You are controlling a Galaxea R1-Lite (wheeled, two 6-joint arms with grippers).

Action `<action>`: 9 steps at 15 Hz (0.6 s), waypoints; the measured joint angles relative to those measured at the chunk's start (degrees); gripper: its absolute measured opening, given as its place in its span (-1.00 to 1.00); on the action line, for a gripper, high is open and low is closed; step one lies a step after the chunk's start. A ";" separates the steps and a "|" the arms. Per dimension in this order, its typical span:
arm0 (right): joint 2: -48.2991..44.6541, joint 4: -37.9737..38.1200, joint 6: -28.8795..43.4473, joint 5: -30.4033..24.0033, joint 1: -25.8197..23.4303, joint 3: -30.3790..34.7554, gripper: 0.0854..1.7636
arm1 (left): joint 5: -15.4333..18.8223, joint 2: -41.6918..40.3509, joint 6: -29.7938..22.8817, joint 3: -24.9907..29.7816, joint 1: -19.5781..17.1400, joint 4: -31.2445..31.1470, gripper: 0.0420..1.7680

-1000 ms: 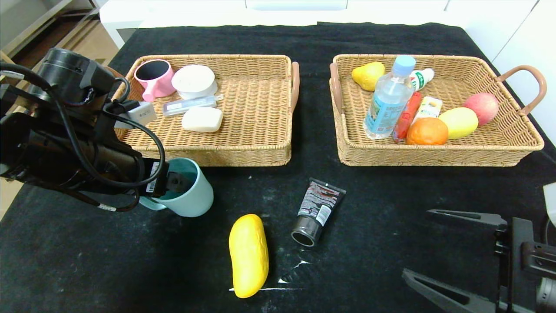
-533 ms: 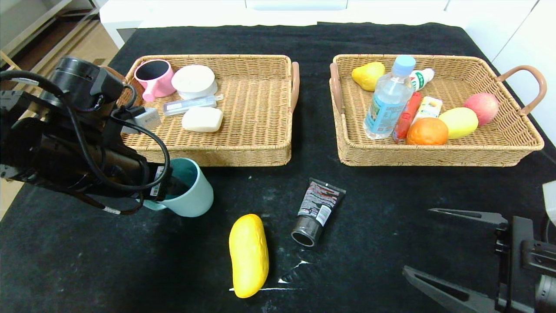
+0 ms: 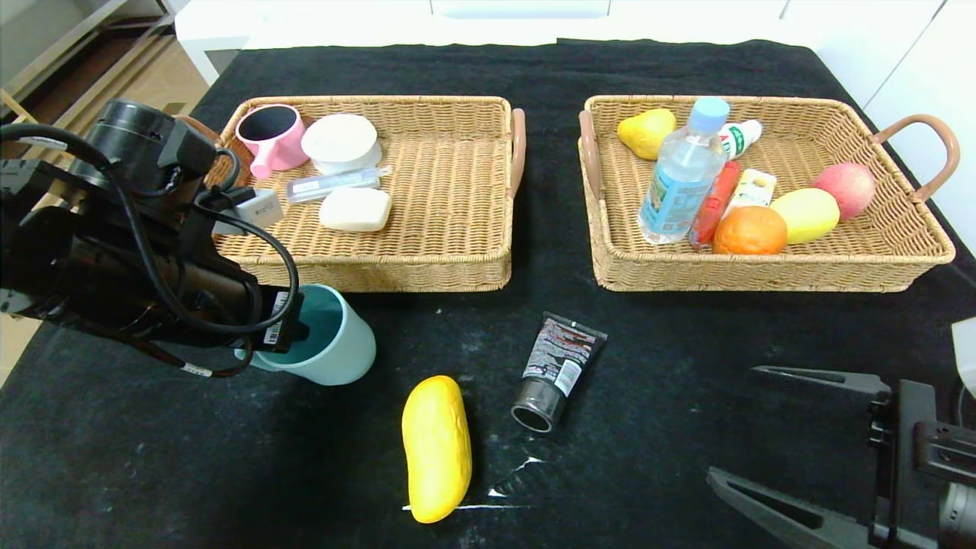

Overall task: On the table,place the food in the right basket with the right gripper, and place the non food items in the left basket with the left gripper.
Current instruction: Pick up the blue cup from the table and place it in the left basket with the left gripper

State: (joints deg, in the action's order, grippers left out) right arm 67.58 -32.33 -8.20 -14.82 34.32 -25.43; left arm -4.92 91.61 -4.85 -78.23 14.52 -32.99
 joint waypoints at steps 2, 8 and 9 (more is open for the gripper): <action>0.02 0.02 0.00 0.00 0.00 0.02 0.94 | -0.02 0.09 -0.05 0.00 0.02 0.00 -0.84; 0.24 0.00 0.00 -0.02 0.02 0.11 0.94 | 0.05 -0.13 -0.07 0.22 0.04 -0.30 -0.84; 0.24 0.02 0.00 0.00 0.02 0.11 0.94 | 0.11 -0.49 0.00 0.37 0.15 -0.44 -0.84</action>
State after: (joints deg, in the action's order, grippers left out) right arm 67.83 -32.31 -8.20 -14.82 34.34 -25.32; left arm -4.82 91.12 -4.85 -77.86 14.67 -33.43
